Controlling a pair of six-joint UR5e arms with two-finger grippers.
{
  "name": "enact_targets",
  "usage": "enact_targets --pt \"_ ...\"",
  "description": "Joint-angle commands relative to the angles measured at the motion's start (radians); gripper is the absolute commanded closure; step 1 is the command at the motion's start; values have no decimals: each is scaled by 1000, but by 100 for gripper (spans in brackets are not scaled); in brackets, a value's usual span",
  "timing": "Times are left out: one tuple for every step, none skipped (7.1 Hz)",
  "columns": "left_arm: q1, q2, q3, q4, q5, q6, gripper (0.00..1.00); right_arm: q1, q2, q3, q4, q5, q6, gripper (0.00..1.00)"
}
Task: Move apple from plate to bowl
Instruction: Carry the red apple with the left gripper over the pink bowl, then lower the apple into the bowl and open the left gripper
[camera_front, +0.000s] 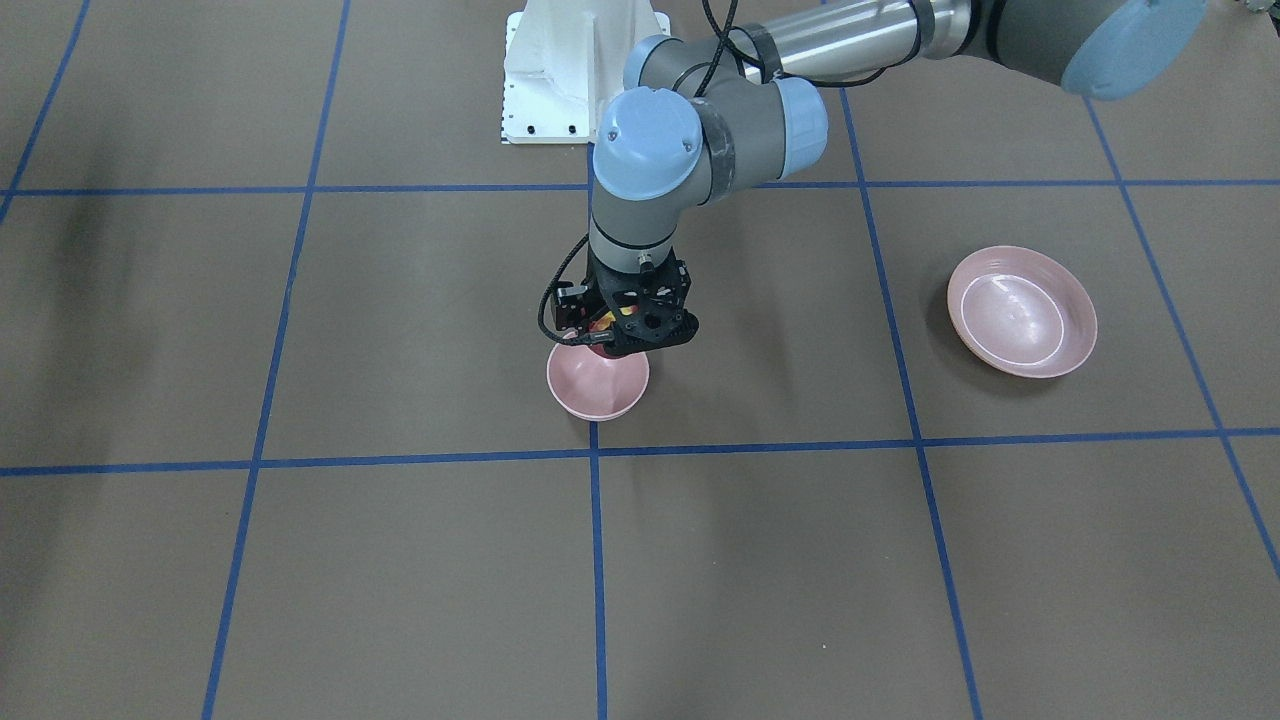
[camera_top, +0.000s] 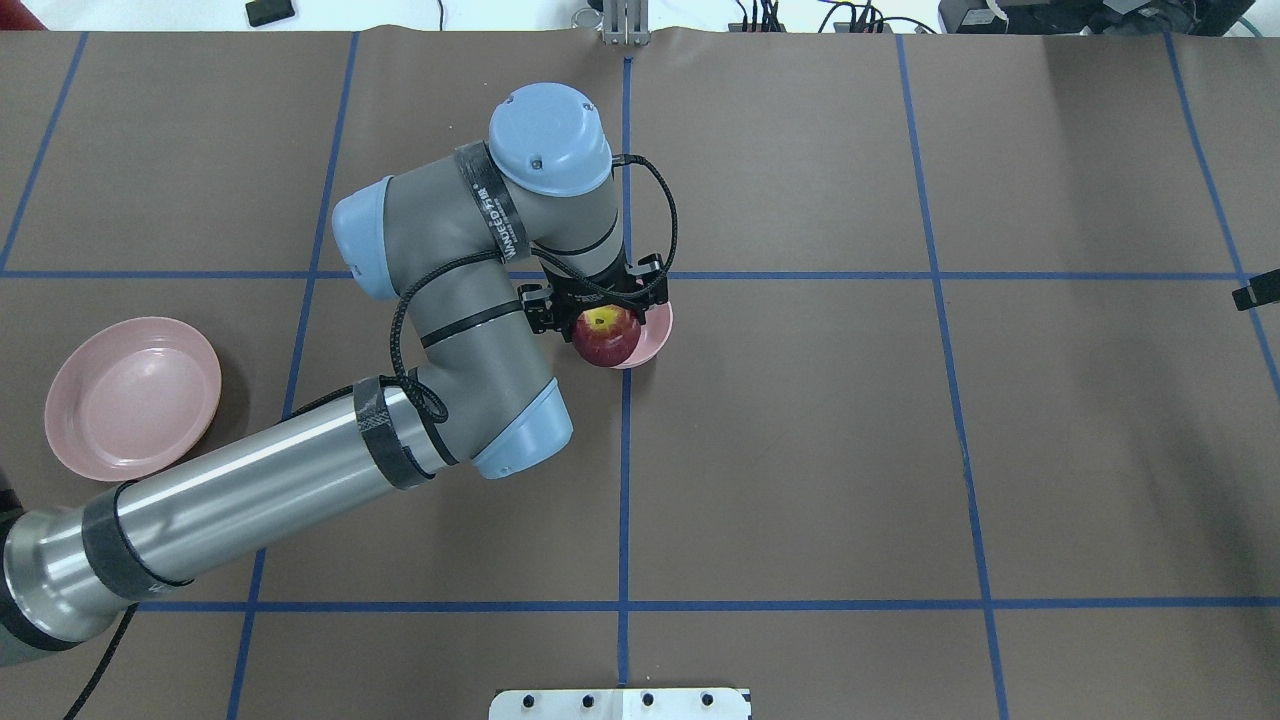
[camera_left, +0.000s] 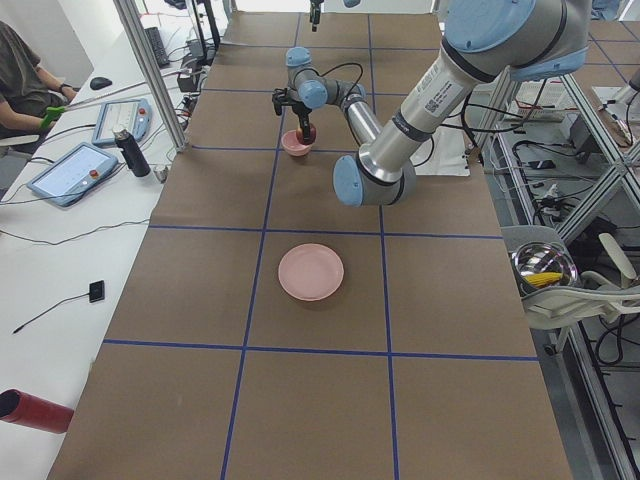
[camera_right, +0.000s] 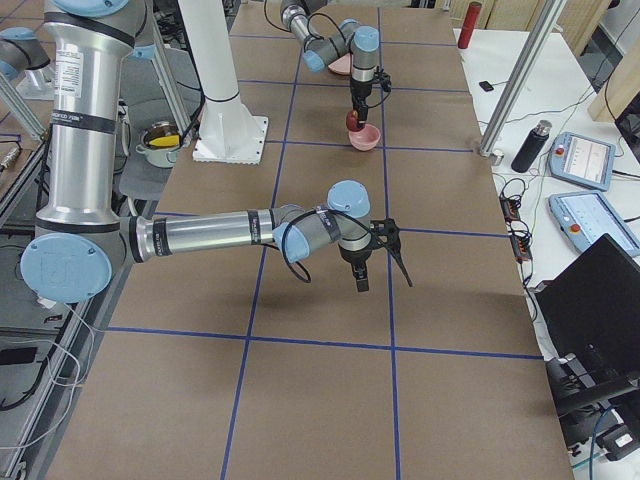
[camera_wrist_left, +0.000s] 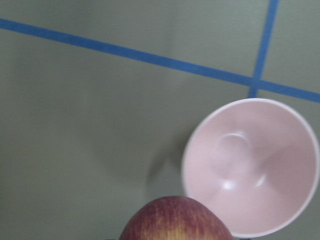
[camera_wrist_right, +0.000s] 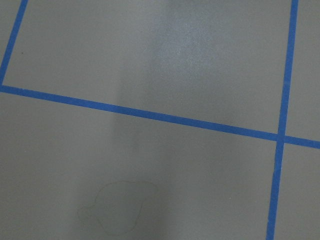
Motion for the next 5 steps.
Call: enact_targets --pt "0 -19 33 -22 0 -1 100 -1 5 0 0 3 3 1" --pt "0 -24 66 -74 0 -2 100 -1 5 0 0 3 1 0" --pt "0 -25 98 -126 2 -2 100 -1 5 -5 21 3 1 0" --pt "0 -25 118 -147 24 1 100 -1 5 -22 52 3 3 0" --pt "0 -25 122 -147 32 1 100 -1 5 -22 60 3 3 0"
